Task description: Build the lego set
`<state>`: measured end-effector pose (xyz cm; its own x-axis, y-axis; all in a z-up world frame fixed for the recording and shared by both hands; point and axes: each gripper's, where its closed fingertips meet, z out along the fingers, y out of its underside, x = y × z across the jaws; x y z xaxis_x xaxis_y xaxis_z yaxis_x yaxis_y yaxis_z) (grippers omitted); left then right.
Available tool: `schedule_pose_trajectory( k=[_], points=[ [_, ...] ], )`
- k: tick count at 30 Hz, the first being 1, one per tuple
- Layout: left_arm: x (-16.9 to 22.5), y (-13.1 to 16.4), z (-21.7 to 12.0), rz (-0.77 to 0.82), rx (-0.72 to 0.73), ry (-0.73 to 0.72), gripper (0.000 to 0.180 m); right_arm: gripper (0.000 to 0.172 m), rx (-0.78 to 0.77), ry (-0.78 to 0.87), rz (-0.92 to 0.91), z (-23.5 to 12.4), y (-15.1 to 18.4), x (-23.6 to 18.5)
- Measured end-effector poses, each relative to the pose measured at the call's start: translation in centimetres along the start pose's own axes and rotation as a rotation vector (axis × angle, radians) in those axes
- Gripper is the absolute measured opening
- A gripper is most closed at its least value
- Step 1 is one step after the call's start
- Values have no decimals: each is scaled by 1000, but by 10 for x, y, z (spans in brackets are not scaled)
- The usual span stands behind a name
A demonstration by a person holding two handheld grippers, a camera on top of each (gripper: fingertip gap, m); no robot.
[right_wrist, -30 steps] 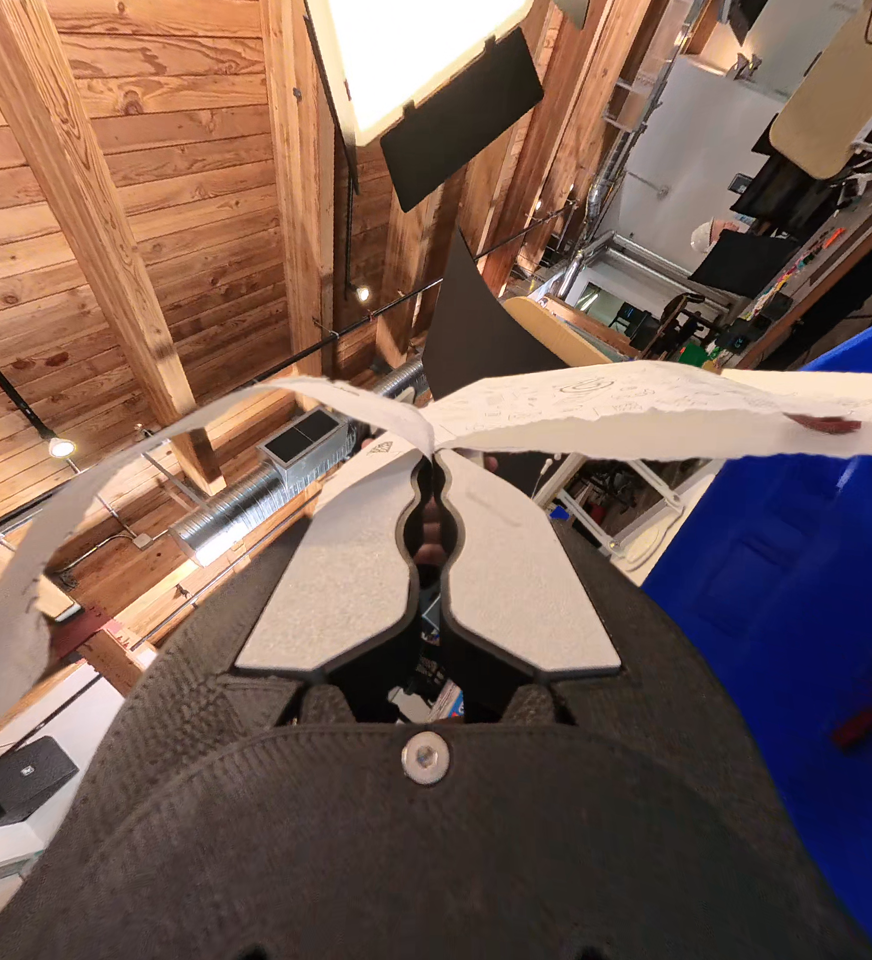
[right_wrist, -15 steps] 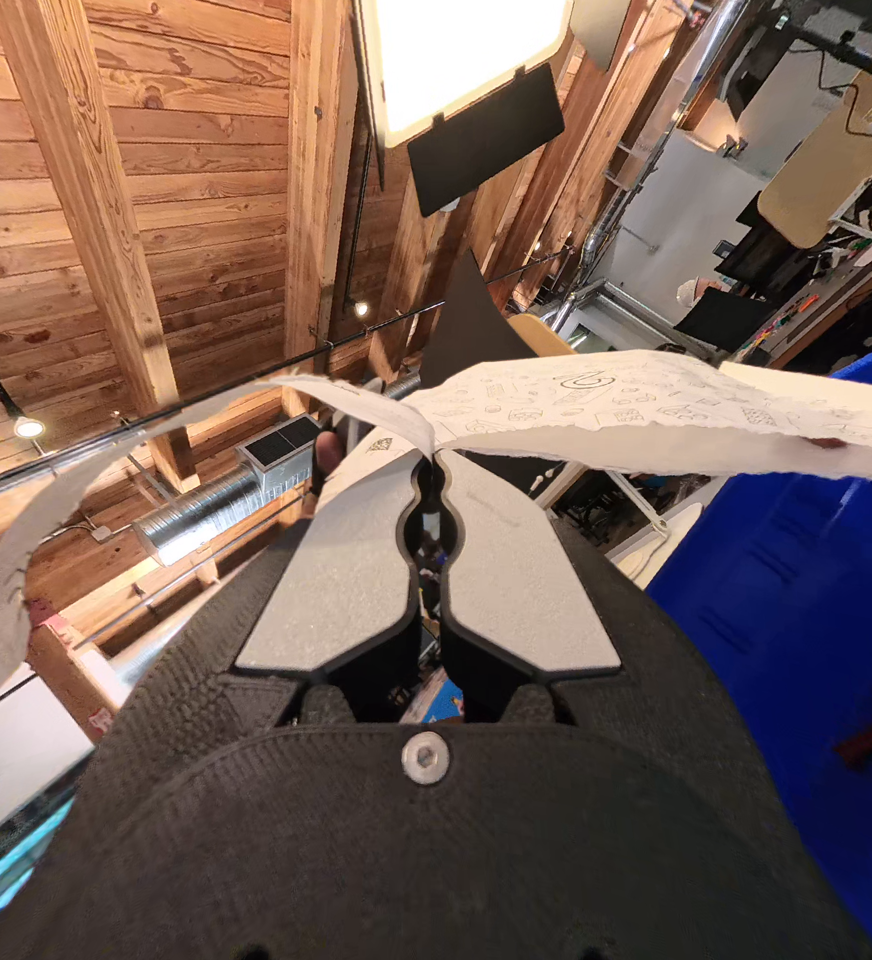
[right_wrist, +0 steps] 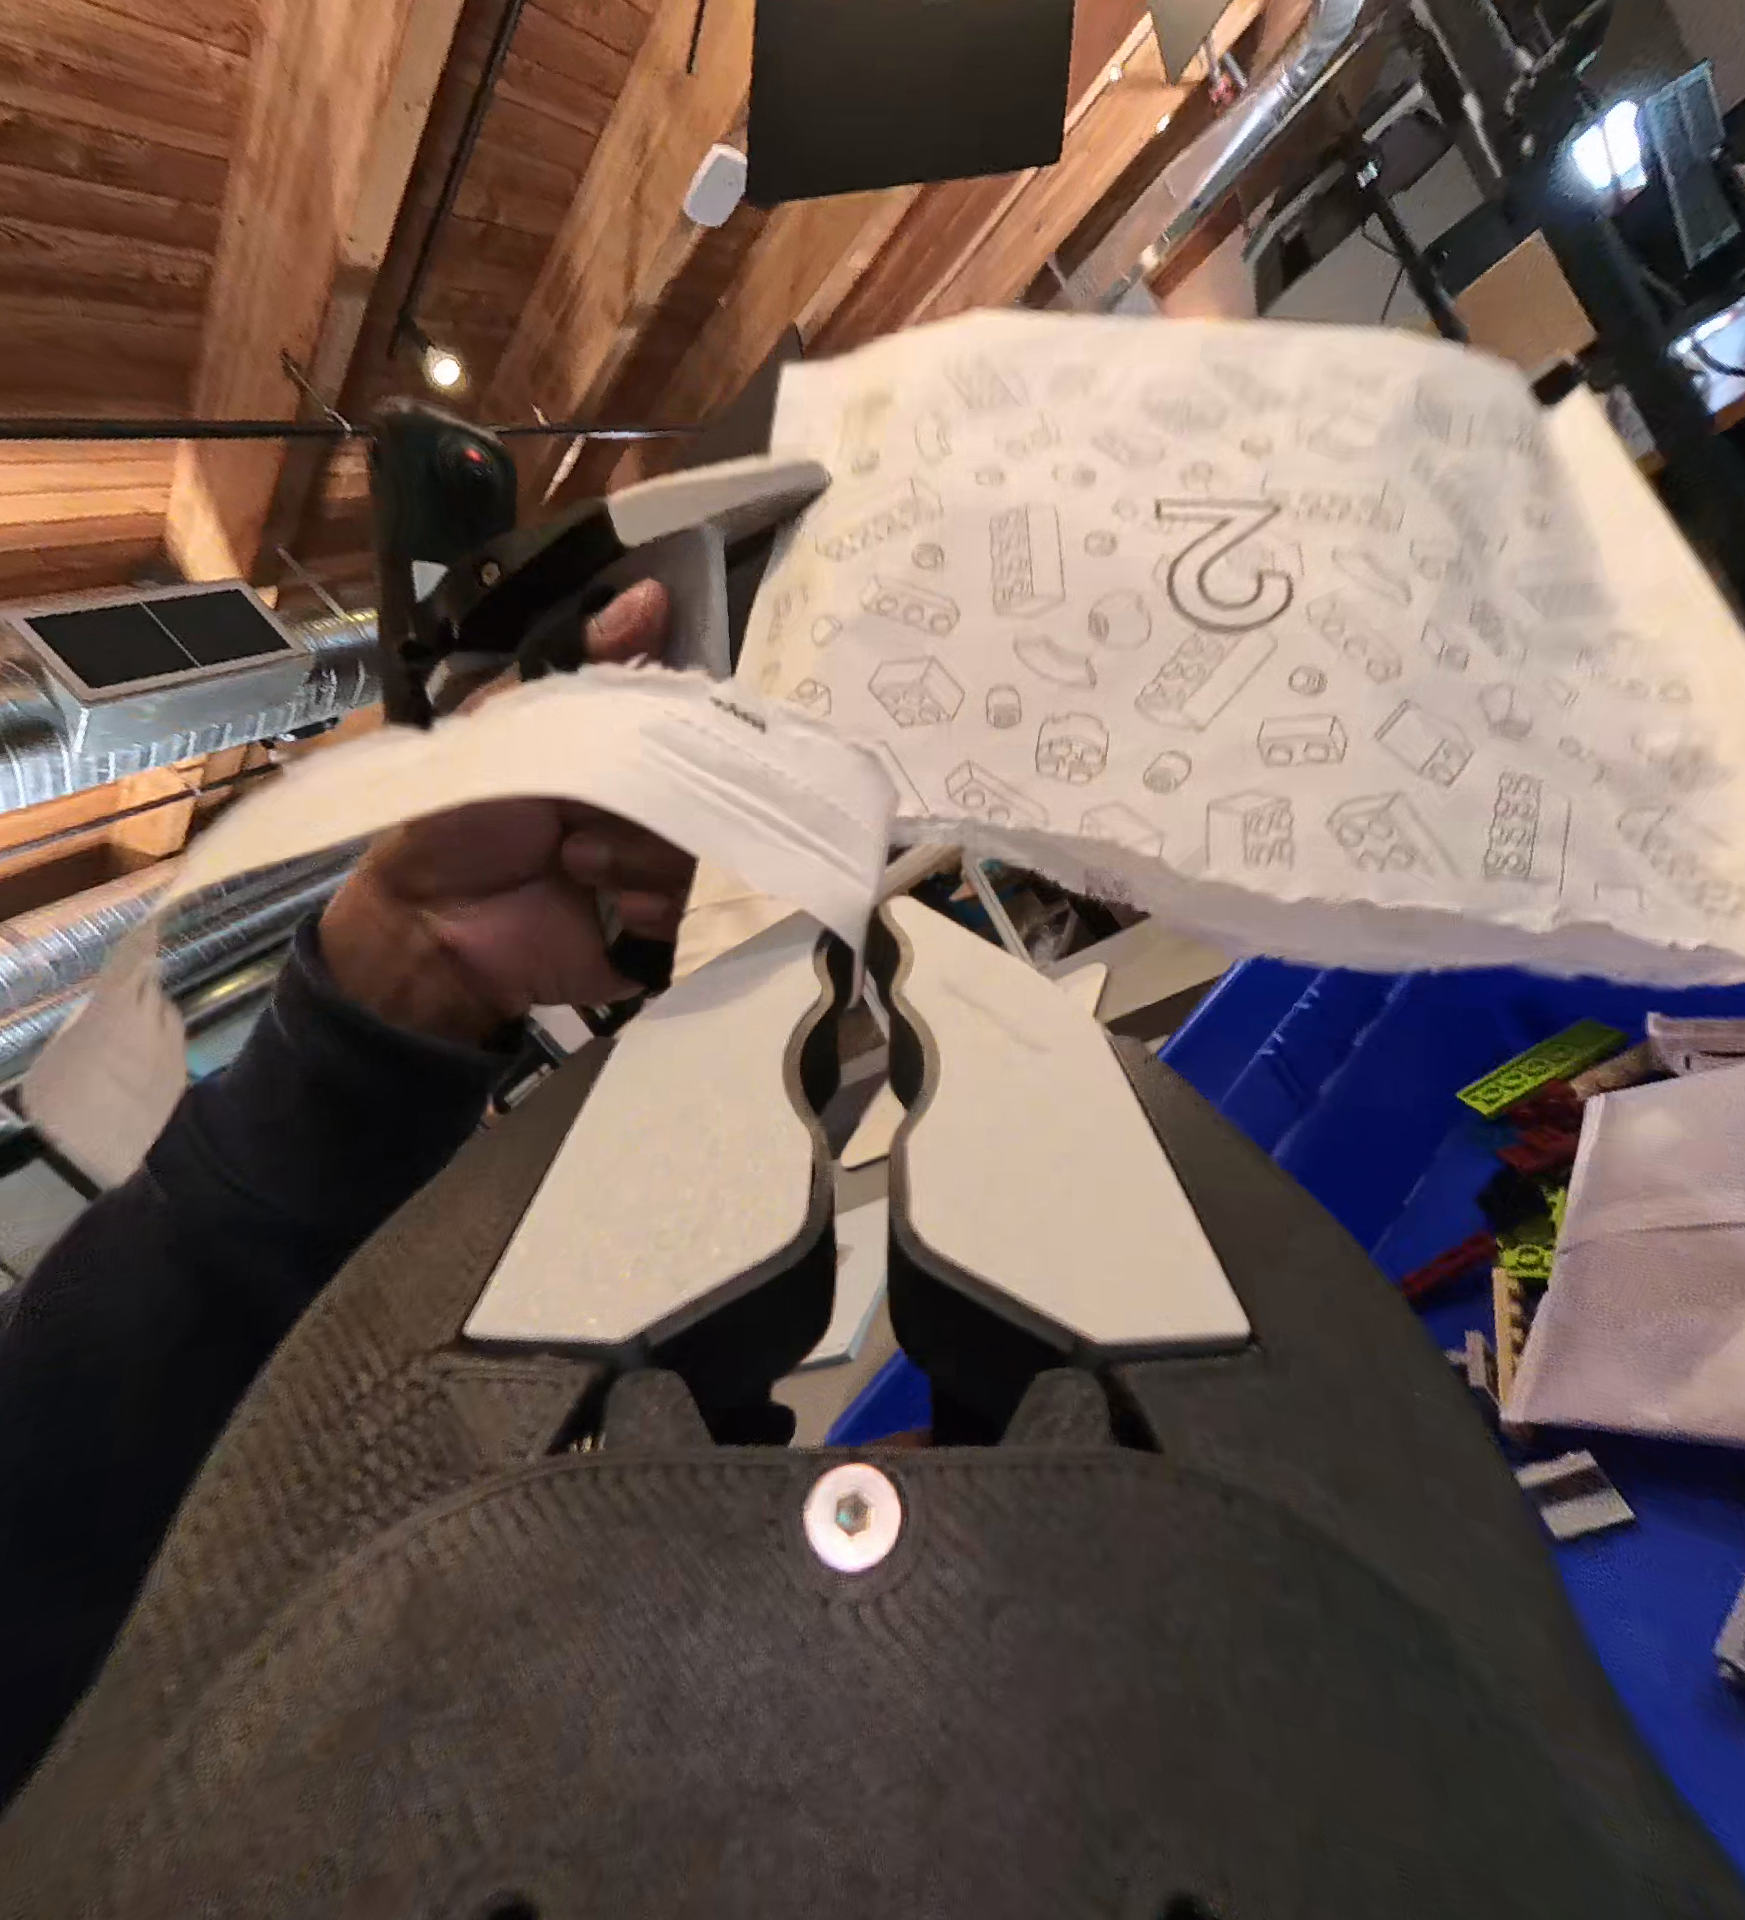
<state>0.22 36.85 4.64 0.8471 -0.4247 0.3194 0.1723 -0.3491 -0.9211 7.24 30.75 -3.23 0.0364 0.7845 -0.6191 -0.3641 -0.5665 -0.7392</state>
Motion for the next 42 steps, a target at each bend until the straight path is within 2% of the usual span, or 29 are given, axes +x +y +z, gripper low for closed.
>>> schedule_pose_trajectory(
  k=[4, 6, 8, 10, 11, 14, 21, 24, 28, 33, 36, 38, 42],
  points=[
    [3, 1, 5, 141, 39, 57, 0, 11, -63, 39, -23, -10, 17, 0],
    [7, -1, 1, 243, 110, 81, 0, 22, -106, 46, -22, -19, 28, -1],
    [15, -2, -8, 390, 214, 95, 0, 25, -117, 22, -13, -31, 36, -8],
    [19, 12, -11, 538, 256, 74, 0, 24, -108, -22, -16, -44, 43, -19],
    [15, 23, -8, 575, 233, 46, 0, 24, -107, -35, -34, -50, 48, -23],
    [6, 41, -6, 612, 229, -10, 0, 21, -113, -58, -107, -61, 63, -28],
    [-3, 26, -33, 462, 369, -70, 0, 20, -173, -76, -147, -64, 93, -19],
    [-19, 17, -63, 326, 428, -131, 0, 20, -207, -86, -184, -63, 103, -20],
    [-53, 15, -116, 96, 514, -145, 0, 20, -237, -104, -249, -63, 114, -26],
    [-110, 34, -181, -227, 594, -189, 0, 19, -264, -125, -302, -65, 123, -31],
    [-134, 60, -199, -349, 536, -242, 0, 19, -272, -125, -339, -66, 126, -33],
    [-141, 68, -211, -382, 581, -275, 0, 19, -283, -128, -377, -66, 129, -37],
    [-129, 74, -220, -441, 750, -228, 0, 17, -381, -212, -402, -61, 152, -67]
  ],
)
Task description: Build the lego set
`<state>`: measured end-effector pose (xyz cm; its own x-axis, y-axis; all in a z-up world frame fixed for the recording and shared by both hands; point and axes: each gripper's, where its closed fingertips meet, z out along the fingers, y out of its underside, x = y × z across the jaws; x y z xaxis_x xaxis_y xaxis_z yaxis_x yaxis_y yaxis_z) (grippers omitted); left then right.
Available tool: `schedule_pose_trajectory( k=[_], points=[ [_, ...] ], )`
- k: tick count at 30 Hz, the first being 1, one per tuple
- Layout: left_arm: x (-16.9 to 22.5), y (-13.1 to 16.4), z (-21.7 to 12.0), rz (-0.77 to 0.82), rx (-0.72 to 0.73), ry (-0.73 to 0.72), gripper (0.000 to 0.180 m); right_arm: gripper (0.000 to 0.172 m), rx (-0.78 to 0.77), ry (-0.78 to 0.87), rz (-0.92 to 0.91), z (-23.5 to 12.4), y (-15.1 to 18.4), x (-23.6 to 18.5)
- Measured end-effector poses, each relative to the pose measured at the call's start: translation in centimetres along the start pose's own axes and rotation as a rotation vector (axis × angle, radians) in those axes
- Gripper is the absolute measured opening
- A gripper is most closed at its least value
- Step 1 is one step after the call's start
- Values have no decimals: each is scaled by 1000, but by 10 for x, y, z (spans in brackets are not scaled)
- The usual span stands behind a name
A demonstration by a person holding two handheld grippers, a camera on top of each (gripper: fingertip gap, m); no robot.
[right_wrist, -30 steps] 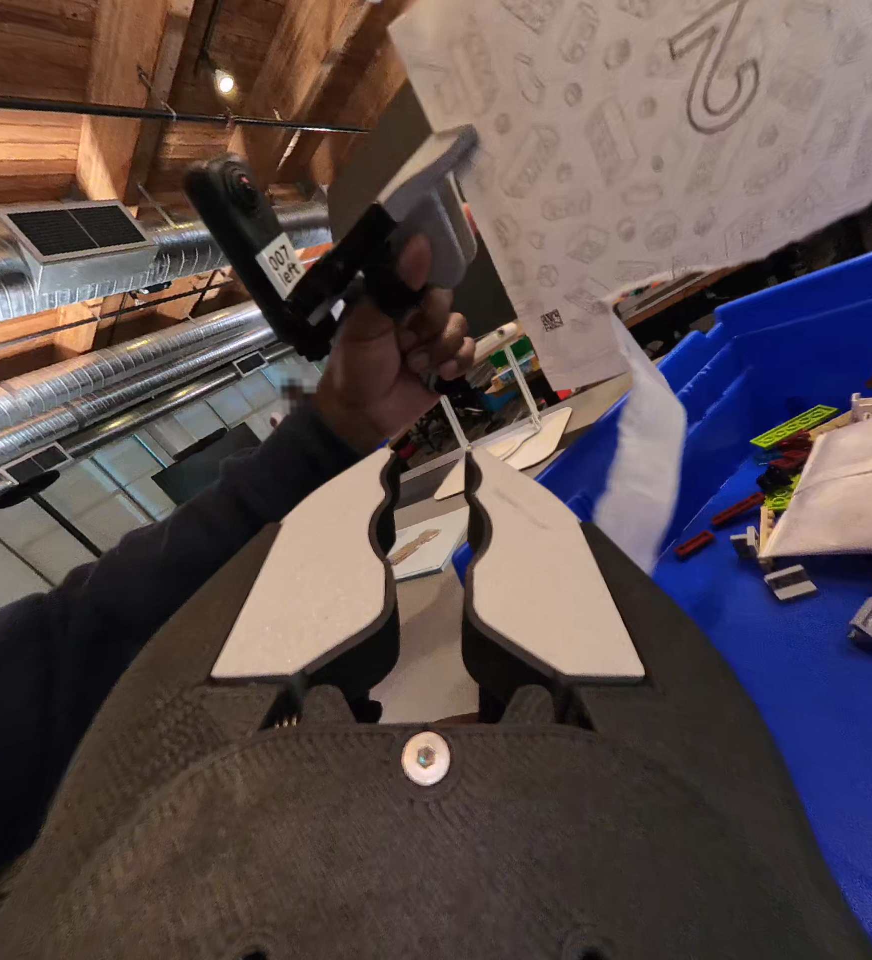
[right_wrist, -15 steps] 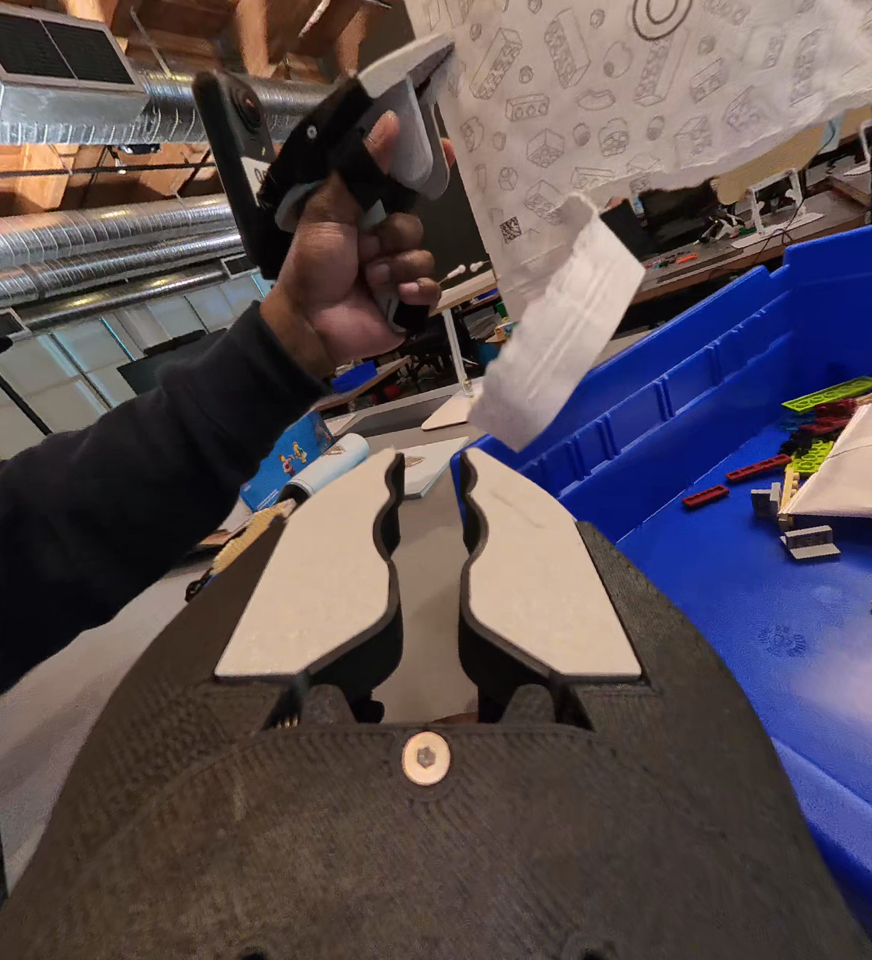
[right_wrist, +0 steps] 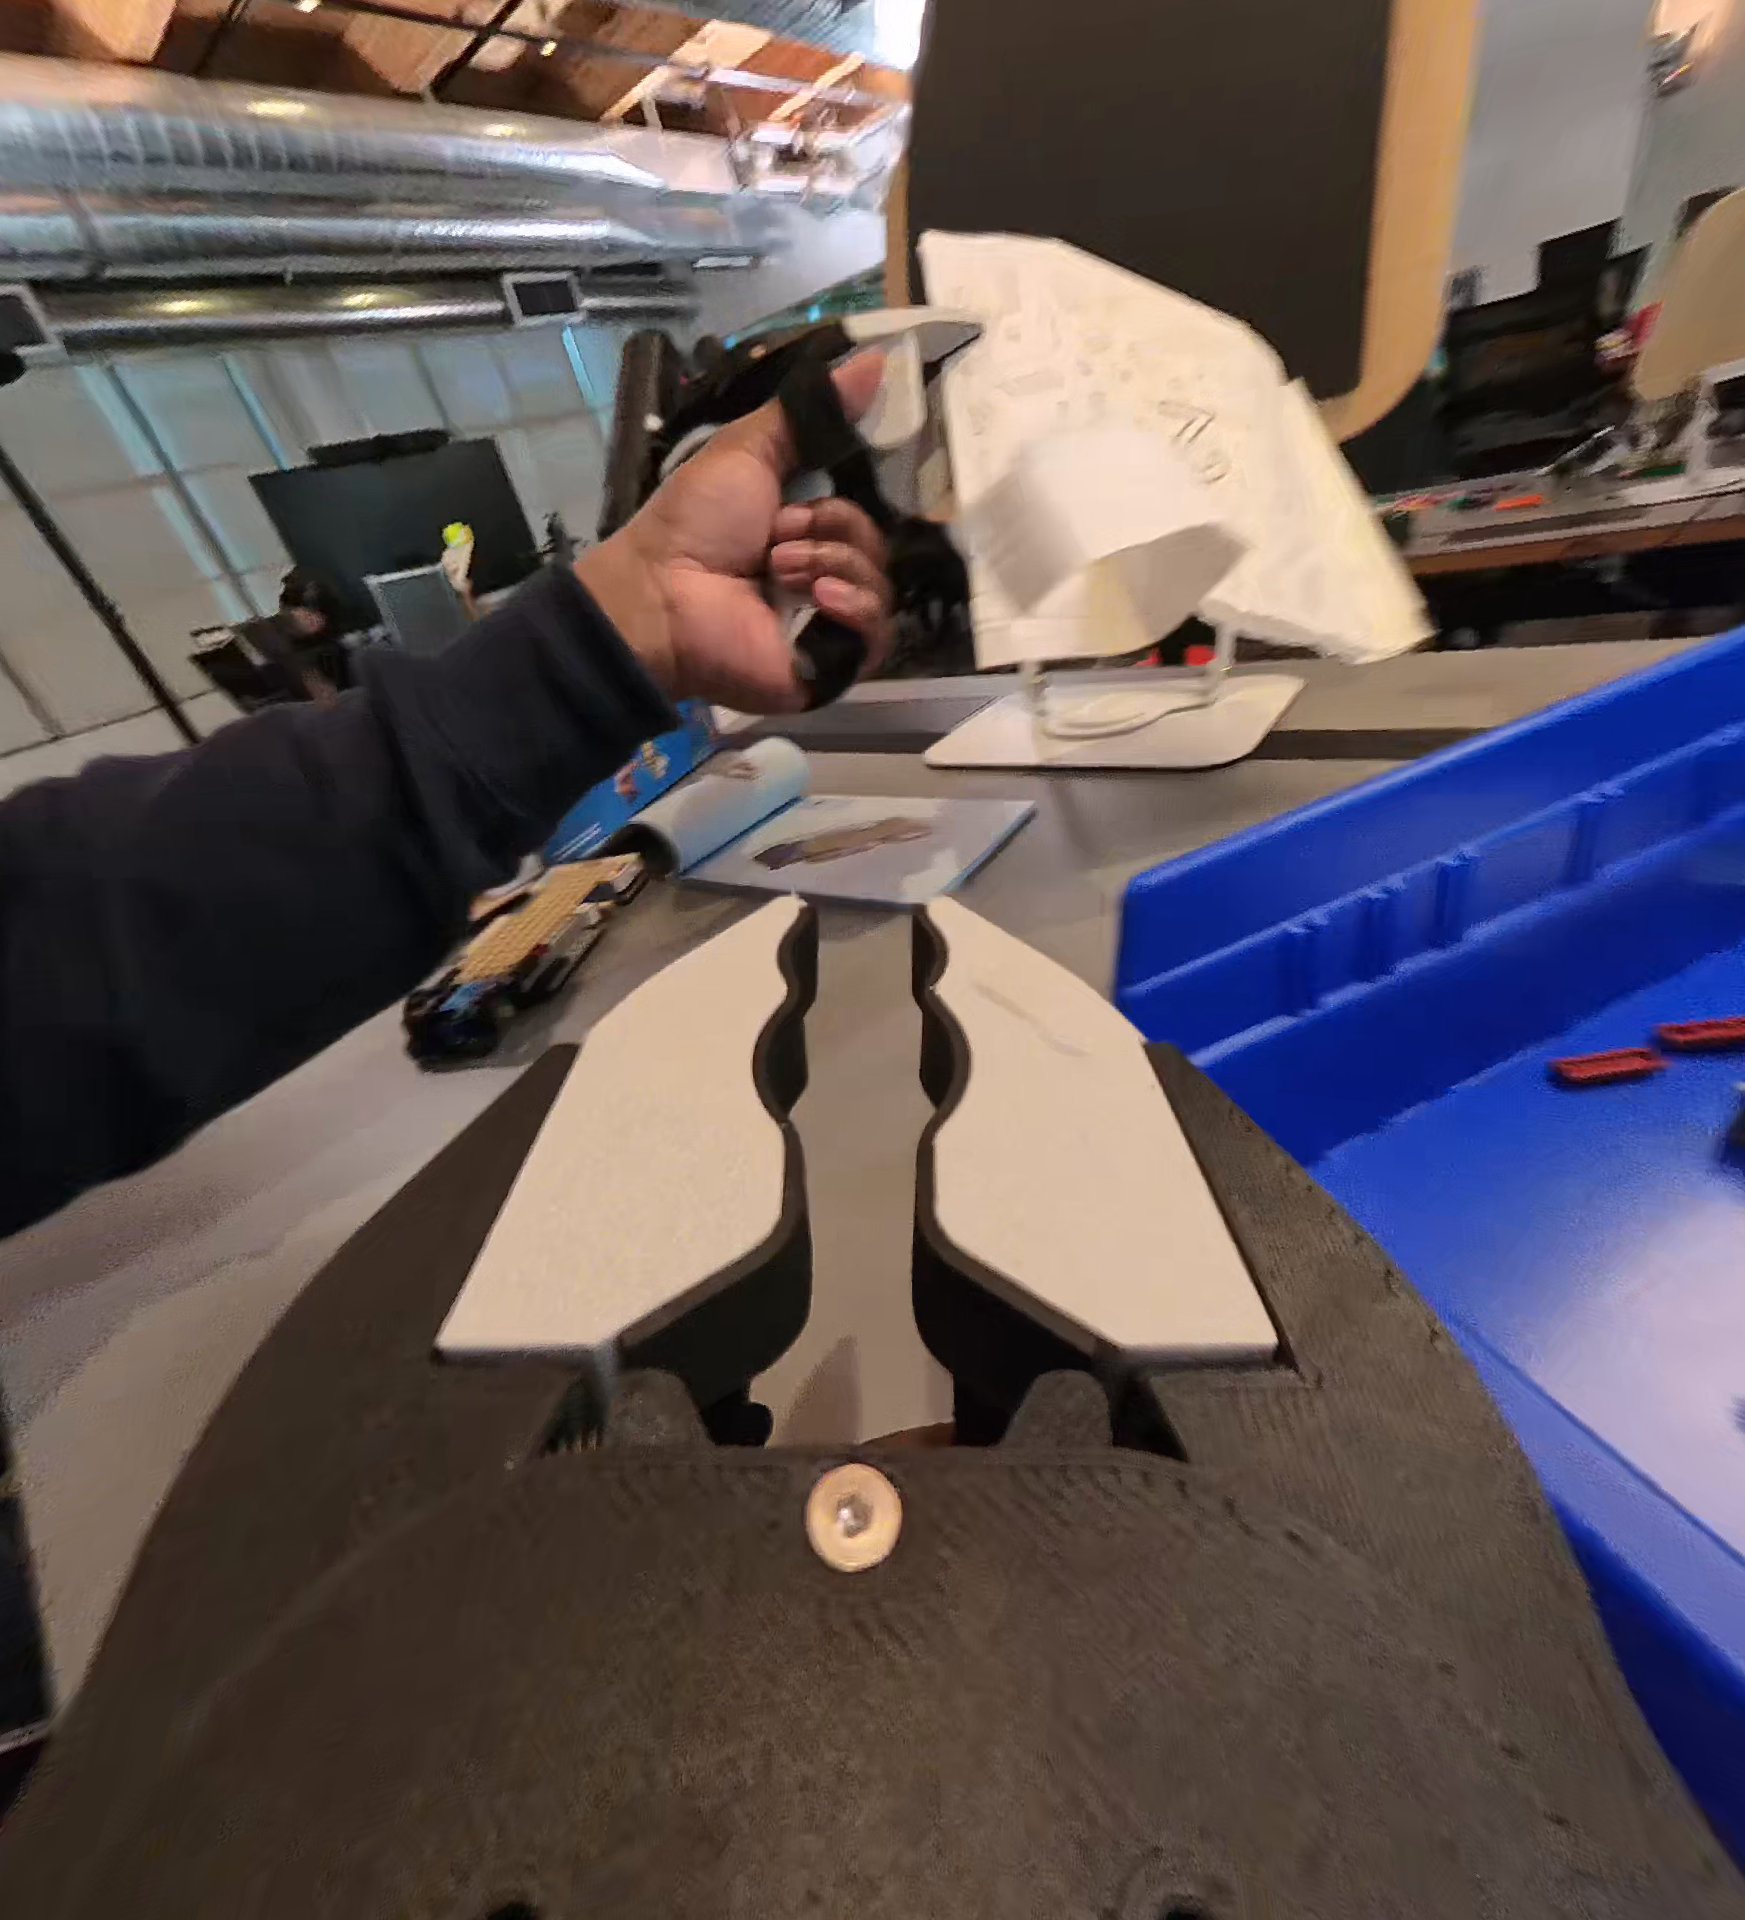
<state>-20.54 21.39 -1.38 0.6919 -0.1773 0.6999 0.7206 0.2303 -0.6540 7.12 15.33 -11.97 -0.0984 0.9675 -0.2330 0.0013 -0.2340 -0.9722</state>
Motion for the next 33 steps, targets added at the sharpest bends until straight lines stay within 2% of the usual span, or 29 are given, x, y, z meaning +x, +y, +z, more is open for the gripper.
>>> schedule_pose_trajectory(
  k=[3, 5, 9, 12, 14, 16, 19, 24, 28, 33],
  points=[
    [1, 6, -12, -16, 115, -5, 0, 19, -148, -115, 3, 20, 16, -32],
    [-6, 10, -20, -57, 196, -39, 0, 23, -233, -128, -35, 31, 23, -41],
    [-21, 13, -38, -272, 410, -74, 0, 24, -340, -67, -138, 55, 16, -37],
    [-19, 17, -36, -380, 462, -66, 0, 30, -409, 6, -140, 80, -2, -21],
    [-15, 11, -39, -393, 499, -60, 0, 32, -420, 12, -21, 99, -14, -11],
    [-12, -2, -46, -424, 556, -5, 0, 40, -411, -25, 141, 118, -22, -7],
    [-14, -12, -52, -401, 576, 17, 0, 41, -314, -79, 307, 145, -39, -1],
    [-20, -11, -52, -435, 588, 56, 0, 35, -282, 11, 384, 178, -42, 20],
    [-26, -11, -52, -452, 606, 65, 0, 29, -309, 11, 419, 194, -33, 18],
    [-31, -2, -49, -469, 599, 65, 0, 20, -187, 63, 443, 215, -52, 41]
  ],
)
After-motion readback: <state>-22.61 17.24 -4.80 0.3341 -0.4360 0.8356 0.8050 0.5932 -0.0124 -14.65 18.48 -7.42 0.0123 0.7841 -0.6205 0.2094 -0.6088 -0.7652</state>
